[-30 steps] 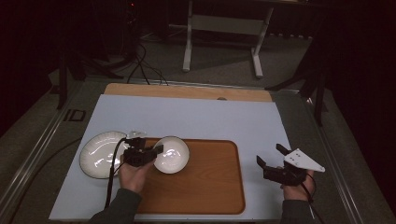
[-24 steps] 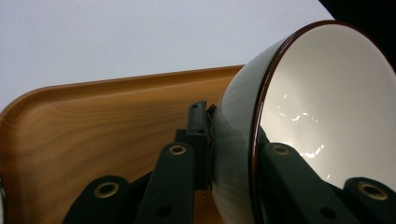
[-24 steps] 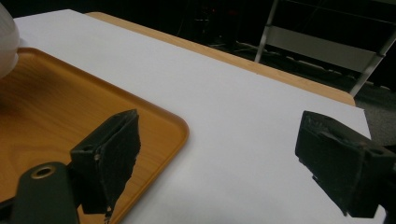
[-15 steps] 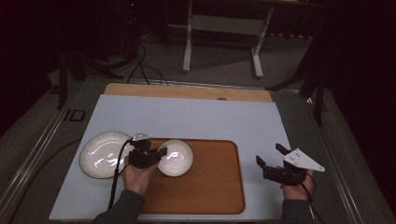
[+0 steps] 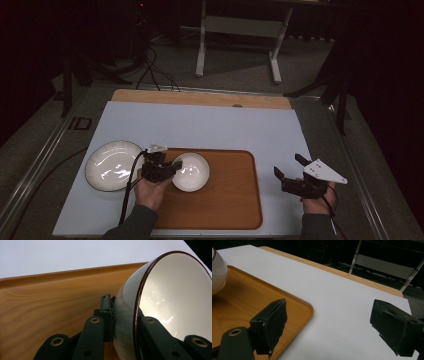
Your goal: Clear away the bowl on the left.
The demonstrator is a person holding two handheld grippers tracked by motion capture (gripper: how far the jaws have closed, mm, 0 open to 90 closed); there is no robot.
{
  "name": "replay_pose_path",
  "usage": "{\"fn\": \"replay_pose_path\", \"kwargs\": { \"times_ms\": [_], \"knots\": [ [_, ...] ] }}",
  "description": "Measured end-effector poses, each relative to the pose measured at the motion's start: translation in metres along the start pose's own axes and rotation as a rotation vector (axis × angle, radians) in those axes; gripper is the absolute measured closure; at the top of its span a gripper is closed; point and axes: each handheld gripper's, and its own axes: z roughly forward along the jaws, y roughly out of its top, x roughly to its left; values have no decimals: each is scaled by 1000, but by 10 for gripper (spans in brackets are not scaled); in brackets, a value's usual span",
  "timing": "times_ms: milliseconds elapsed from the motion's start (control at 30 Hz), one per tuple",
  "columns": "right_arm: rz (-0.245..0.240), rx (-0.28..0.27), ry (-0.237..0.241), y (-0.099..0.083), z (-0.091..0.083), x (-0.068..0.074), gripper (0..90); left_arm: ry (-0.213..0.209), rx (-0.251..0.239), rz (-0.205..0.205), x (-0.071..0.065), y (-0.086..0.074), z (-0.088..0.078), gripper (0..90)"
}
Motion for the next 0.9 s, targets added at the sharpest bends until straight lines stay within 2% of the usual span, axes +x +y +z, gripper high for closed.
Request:
{"fn": "replay_pose_path", "kwargs": {
  "times_ms": [533,900],
  "knots": [
    [0,-1,0,0,0,0,137,20,42,12,-3,-5,11,811],
    [0,-1,1,0,0,0,137,25,78,-9,0,-9,17,810]
  ]
}}
